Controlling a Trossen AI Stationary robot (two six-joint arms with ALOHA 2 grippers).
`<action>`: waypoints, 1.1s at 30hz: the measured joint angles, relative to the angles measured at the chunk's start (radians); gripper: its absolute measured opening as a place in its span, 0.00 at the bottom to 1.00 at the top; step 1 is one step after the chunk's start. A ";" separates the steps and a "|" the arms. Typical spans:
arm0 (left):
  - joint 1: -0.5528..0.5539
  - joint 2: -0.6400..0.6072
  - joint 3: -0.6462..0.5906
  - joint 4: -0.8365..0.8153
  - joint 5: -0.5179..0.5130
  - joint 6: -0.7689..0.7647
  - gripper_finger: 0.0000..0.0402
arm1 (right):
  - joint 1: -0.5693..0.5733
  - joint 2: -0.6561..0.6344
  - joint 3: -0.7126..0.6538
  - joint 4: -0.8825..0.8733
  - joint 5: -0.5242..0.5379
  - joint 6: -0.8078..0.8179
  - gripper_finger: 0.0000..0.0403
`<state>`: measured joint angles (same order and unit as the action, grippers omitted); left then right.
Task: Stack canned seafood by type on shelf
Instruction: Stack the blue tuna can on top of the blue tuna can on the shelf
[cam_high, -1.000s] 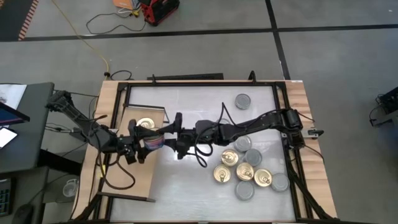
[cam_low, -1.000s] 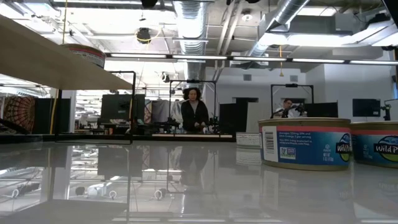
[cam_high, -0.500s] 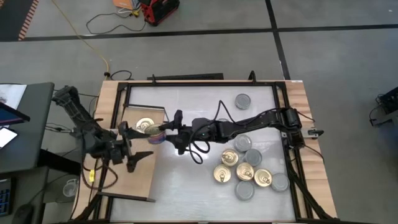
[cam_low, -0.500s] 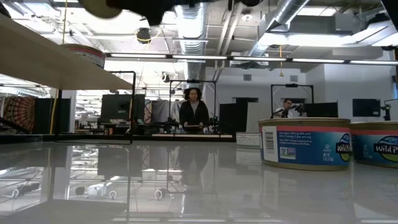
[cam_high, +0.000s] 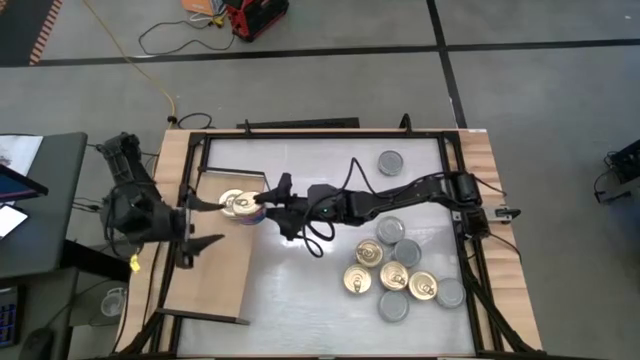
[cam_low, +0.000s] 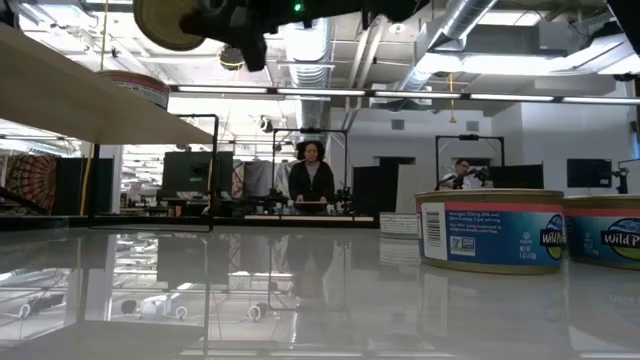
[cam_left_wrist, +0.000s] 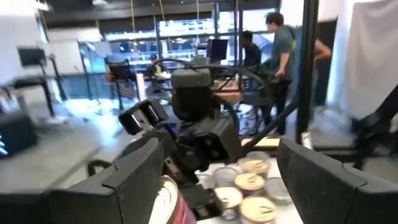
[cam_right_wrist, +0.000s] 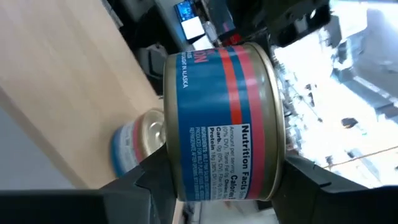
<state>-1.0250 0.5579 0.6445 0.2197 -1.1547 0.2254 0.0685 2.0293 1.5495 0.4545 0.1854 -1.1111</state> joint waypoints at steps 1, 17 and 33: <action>-0.010 -0.013 0.000 -0.015 -0.014 -0.025 0.75 | 0.000 0.010 0.000 0.017 -0.001 -0.011 0.57; -0.057 -0.089 0.000 -0.143 -0.102 -0.329 0.75 | -0.019 0.169 0.206 -0.056 0.133 -0.105 0.58; -0.056 -0.078 0.000 -0.170 -0.171 -0.361 0.75 | -0.030 0.169 0.250 -0.195 0.081 -0.085 0.58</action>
<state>-1.0805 0.4802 0.6441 0.0501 -1.3253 -0.1356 0.0389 2.1983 1.8000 0.2595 0.2660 -1.1959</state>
